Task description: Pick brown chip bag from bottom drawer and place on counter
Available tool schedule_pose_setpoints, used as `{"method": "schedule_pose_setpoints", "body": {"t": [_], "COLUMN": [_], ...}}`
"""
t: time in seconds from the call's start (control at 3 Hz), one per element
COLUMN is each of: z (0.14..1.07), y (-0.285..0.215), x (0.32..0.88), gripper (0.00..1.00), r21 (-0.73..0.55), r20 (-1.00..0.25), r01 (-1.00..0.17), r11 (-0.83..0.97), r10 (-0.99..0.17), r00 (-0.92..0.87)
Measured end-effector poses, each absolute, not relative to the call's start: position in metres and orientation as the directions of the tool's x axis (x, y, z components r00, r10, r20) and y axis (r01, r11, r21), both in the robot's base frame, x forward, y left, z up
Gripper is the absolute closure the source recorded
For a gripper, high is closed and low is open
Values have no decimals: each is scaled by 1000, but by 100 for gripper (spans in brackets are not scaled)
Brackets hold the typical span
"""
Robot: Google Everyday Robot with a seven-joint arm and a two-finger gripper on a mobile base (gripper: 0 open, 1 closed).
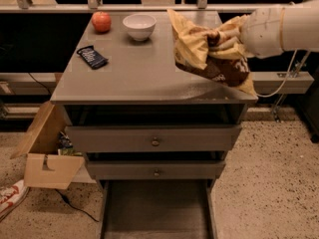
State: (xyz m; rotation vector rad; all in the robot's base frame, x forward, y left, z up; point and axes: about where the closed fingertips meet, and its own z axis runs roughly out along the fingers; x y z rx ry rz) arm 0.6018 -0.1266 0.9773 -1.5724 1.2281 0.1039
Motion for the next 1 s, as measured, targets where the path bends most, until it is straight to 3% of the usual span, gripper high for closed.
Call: {"method": "schedule_pose_setpoints", "body": {"t": [1.0], "z": [949], "y": [-58], "x": [691], "gripper": [100], "r21": [-614], "r20": [-690], "r01": [-743], "r11": [268], "r10": [-640], "r00": [339]}}
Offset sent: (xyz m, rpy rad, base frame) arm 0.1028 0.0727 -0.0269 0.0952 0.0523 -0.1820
